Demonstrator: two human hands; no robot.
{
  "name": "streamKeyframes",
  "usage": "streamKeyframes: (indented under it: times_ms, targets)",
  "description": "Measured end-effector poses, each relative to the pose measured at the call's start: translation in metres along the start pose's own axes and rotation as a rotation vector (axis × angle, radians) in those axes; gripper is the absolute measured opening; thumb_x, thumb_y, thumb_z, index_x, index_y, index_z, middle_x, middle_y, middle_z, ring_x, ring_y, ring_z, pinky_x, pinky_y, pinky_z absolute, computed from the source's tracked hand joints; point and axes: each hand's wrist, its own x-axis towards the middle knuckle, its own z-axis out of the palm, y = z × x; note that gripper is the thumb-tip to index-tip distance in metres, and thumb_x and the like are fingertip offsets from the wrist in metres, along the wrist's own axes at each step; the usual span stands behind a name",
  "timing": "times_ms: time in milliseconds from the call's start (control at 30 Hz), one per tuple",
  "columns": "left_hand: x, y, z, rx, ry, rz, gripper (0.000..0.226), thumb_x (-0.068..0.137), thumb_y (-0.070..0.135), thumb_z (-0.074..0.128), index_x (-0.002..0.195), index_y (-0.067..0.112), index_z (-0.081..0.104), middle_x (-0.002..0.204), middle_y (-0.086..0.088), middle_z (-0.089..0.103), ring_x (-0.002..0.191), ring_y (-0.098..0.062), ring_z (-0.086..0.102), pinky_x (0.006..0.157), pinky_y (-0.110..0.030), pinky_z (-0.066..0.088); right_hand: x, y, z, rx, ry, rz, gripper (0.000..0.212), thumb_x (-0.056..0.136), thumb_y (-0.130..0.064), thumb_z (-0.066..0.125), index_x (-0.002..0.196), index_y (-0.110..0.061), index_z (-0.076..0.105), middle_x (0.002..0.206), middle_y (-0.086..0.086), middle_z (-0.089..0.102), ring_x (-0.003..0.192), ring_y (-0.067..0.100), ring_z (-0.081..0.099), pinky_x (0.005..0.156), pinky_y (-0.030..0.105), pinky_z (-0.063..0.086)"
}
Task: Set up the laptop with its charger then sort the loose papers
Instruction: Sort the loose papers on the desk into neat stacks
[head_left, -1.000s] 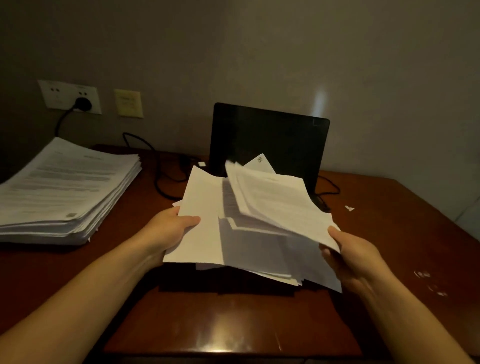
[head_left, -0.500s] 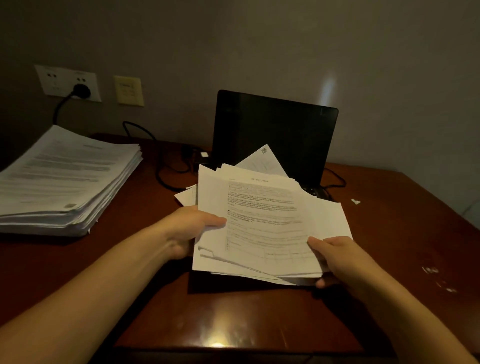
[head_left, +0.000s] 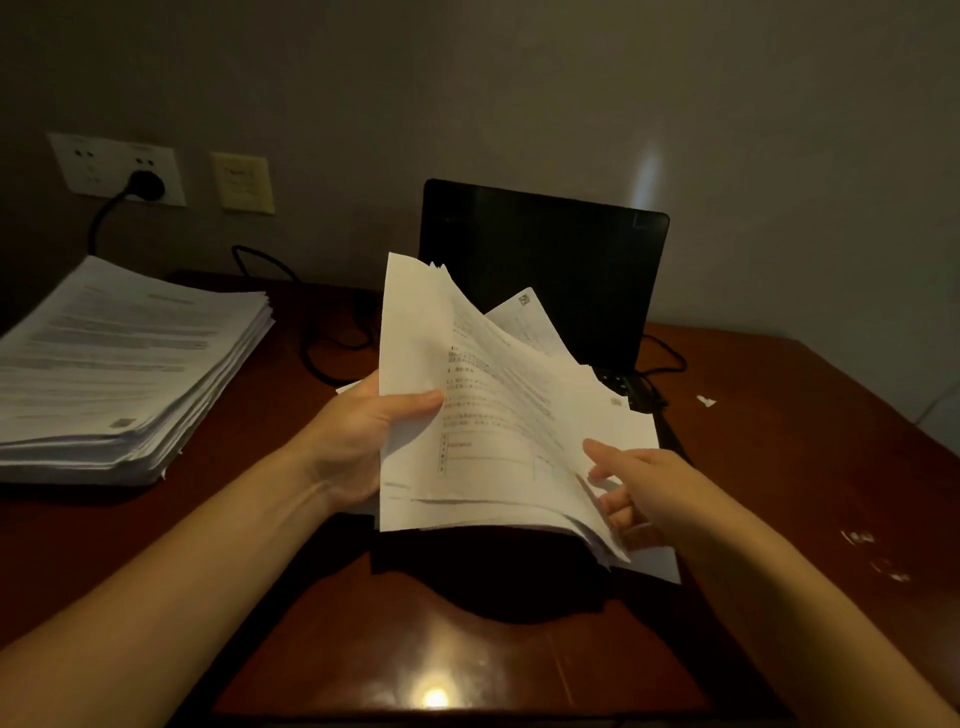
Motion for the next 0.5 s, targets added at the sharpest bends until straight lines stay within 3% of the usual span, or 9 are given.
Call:
streamKeyframes:
  times_ms: [100,200,267,333,367,433,500]
  targets:
    - [0.005,0.007,0.007,-0.093,-0.017,0.026,0.038,0.096,0.004,0.052,0.130,0.018,0.060,0.117,-0.014,0.072,0.099,-0.029,0.073,0.078,-0.044,0.063,0.007,-0.005,0.001,-0.050,0.010,0.060,0.065,0.097,-0.062,0.048,0.104,-0.001,0.068,0.078,0.012,0.063,0.066,0.026,0.065,0.053,0.030,0.055]
    - [0.009,0.013,0.006,-0.185,-0.029,0.017,0.040,0.098,0.004,0.049,0.136,0.015,0.056,0.114,-0.016,0.073,0.093,-0.029,0.074,0.076,-0.045,0.063,0.008,-0.003,0.004,0.047,-0.038,0.099,0.069,0.099,-0.060,0.045,0.087,0.002,0.071,0.074,0.018,0.071,0.059,0.028,0.067,0.063,0.037,0.057]
    - [0.008,0.014,0.000,-0.140,0.001,0.001,0.044,0.098,0.004,0.051,0.138,0.021,0.053,0.117,-0.015,0.072,0.096,-0.030,0.073,0.072,-0.044,0.063,0.010,-0.002,0.005,0.120,-0.063,0.064,0.072,0.098,-0.063,0.043,0.102,0.003,0.072,0.088,0.020,0.075,0.065,0.029,0.070,0.070,0.039,0.060]
    - [0.006,0.010,-0.012,0.044,0.056,-0.015,0.047,0.097,0.004,0.054,0.138,0.027,0.053,0.119,-0.010,0.071,0.101,-0.030,0.072,0.073,-0.044,0.062,0.011,-0.002,0.007,0.282,-0.087,0.059,0.061,0.097,-0.057,0.050,0.125,-0.004,0.062,0.118,0.017,0.069,0.069,0.027,0.070,0.061,0.039,0.059]
    - [0.004,0.009,-0.018,0.144,0.073,-0.028,0.048,0.097,0.003,0.055,0.137,0.029,0.053,0.120,-0.008,0.071,0.102,-0.030,0.072,0.076,-0.044,0.061,0.012,-0.004,0.009,0.363,-0.105,0.075,0.049,0.097,-0.051,0.055,0.127,-0.012,0.057,0.119,0.013,0.069,0.071,0.025,0.070,0.057,0.038,0.056]
    - [0.000,0.006,-0.028,0.294,0.088,-0.070,0.048,0.095,0.001,0.057,0.133,0.030,0.055,0.120,-0.006,0.071,0.103,-0.030,0.071,0.080,-0.045,0.060,0.017,-0.005,0.012,0.445,-0.160,0.068,0.021,0.097,-0.038,0.060,0.109,-0.020,0.059,0.092,0.008,0.077,0.068,0.024,0.074,0.051,0.032,0.055]
    - [-0.002,0.005,-0.035,0.383,0.126,-0.125,0.042,0.093,0.000,0.059,0.127,0.025,0.059,0.117,-0.006,0.072,0.100,-0.027,0.072,0.075,-0.040,0.059,0.028,-0.004,0.018,0.357,-0.154,-0.013,0.005,0.098,-0.021,0.062,0.102,-0.017,0.063,0.090,0.006,0.077,0.059,0.016,0.073,0.041,0.021,0.049]
